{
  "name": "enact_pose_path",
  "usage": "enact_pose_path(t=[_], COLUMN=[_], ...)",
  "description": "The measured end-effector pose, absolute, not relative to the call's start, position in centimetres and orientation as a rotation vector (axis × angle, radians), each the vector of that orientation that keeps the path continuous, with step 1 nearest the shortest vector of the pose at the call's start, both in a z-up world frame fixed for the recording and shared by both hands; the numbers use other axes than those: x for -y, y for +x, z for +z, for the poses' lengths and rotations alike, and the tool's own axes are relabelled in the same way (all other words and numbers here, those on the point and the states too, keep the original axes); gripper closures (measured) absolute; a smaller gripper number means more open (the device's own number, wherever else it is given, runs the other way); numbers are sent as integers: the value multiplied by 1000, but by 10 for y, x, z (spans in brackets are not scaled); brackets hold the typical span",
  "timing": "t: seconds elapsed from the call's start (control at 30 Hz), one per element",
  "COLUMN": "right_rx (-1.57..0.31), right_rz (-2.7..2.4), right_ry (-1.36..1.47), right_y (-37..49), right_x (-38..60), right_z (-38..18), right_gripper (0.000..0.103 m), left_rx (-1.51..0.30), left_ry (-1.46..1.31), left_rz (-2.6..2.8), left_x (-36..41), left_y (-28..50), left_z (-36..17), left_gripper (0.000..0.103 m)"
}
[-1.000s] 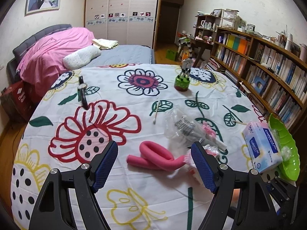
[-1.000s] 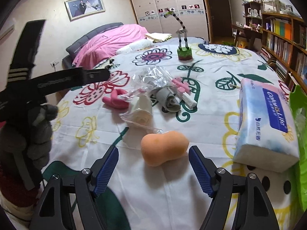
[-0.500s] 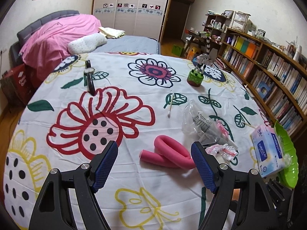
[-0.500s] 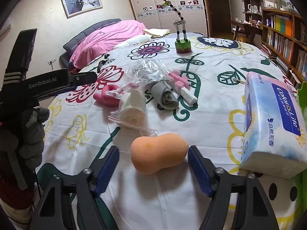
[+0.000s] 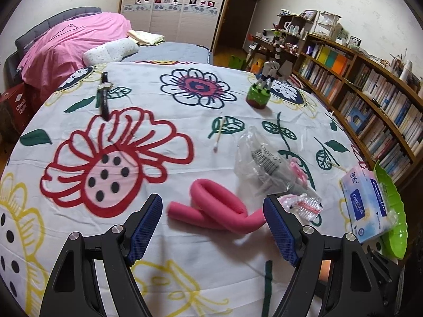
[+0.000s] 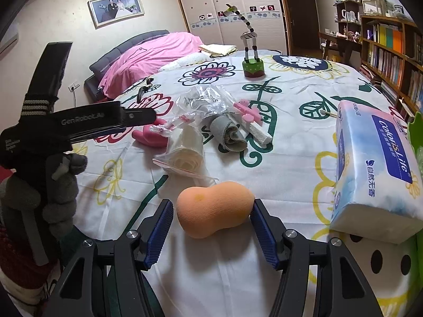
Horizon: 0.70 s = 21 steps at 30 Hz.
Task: Organize soft objects
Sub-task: 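Grasp the pink foam roller with the left gripper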
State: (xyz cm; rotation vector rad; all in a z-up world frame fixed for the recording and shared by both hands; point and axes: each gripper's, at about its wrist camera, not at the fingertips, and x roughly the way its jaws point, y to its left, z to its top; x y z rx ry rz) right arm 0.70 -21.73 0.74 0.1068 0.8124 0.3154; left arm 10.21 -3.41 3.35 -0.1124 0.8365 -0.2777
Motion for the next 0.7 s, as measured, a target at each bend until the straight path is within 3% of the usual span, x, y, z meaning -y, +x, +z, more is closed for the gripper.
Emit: enact_pose_path(t=[0.33,0.4,0.47,0.7], right_rx=[-790,-787,-783,-773], right_rz=[316,317,318,324], right_ry=[99,99,96,88], right_y=[4,4,3,2], right_x=[216,217,216,215], right_z=[9,10,10,11], right_gripper=[39,39,39,39], left_rx=[-846,-841,-837,-841], left_ry=[-64,-61,-54,-76], left_rz=[-247,-243,-235,-258], left_x=[45,44,43,37], left_y=[112,111,110,100], left_z=[20,19,19,21], left_gripper=[24,34,56,61])
